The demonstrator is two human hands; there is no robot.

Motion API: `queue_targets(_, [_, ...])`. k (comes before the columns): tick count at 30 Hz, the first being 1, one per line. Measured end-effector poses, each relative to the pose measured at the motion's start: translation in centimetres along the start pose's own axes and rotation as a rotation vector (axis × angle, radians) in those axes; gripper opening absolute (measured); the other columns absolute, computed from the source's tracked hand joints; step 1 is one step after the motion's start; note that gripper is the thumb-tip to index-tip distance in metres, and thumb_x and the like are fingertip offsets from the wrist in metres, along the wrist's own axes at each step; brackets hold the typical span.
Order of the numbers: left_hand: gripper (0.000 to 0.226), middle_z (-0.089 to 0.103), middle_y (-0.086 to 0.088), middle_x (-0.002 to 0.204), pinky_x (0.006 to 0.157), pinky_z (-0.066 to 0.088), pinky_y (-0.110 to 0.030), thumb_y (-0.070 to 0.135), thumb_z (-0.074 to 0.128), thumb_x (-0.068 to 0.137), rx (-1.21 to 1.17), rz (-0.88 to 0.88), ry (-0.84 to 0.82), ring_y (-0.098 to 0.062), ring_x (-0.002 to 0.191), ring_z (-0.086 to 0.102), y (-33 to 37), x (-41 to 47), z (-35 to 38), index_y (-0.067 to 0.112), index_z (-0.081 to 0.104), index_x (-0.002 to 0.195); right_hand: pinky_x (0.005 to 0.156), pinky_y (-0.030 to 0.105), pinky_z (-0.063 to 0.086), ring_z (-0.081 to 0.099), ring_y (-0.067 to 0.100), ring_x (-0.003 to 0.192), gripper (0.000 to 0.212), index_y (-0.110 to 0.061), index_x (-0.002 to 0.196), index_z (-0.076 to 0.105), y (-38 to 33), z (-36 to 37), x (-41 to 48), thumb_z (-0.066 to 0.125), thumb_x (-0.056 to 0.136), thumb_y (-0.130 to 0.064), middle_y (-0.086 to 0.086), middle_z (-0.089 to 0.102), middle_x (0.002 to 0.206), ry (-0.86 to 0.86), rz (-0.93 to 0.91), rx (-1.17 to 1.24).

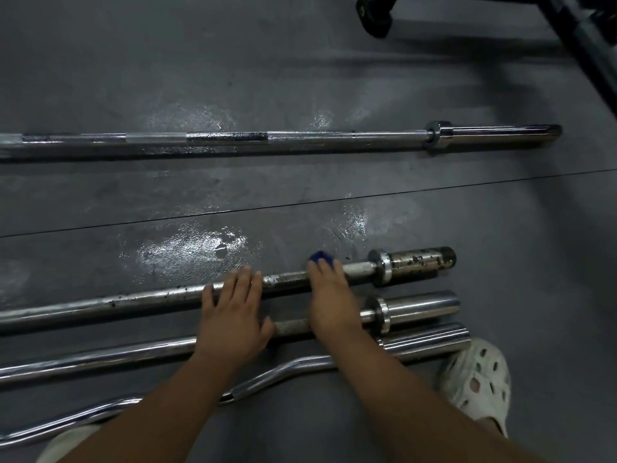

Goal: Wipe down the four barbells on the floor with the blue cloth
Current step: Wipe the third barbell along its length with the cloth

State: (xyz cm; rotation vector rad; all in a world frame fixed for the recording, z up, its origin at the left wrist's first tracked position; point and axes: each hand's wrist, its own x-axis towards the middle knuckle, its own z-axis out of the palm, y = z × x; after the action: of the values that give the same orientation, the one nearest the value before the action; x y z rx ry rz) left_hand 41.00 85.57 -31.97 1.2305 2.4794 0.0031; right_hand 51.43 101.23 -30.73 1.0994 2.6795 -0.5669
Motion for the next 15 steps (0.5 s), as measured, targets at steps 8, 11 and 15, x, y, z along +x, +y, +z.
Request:
queue_targets(8, [0.081,0.046,-0.009,0.151,0.108,0.03,-0.063,0.054,0.038,0.075,0.021,-0.029,-0.004,-0.03,0.139,0.043,0.0,0.3,0.0,0.014,0.049,0.144,0.108,0.027,0.031,0.042,0.028,0.131,0.053,-0.007,0.127,0.058,2.3,-0.9,0.2,0.05,0.079,0.014,0.011,0.054,0.134,0.217,0.163,0.18])
queue_targets(11, [0.08,0.048,-0.01,0.149,0.107,0.028,-0.063,0.053,0.04,0.073,0.005,-0.031,0.007,-0.03,0.138,0.044,0.2,0.3,0.1,0.014,0.051,0.142,0.091,0.036,0.046,0.054,0.024,0.11,0.048,-0.019,0.119,0.061,-0.7,-0.7,0.2,0.051,0.078,0.005,0.004,0.063,0.115,0.126,-0.157,0.183])
queue_targets(15, [0.08,0.044,-0.007,0.153,0.111,0.025,-0.063,0.053,0.037,0.076,-0.002,-0.035,0.009,-0.028,0.142,0.039,0.0,0.4,0.1,0.016,0.046,0.147,0.08,0.039,0.049,0.052,0.028,0.103,0.044,-0.019,0.11,0.063,2.5,-3.3,1.8,0.051,0.078,0.009,0.009,0.058,0.11,0.278,0.123,0.209])
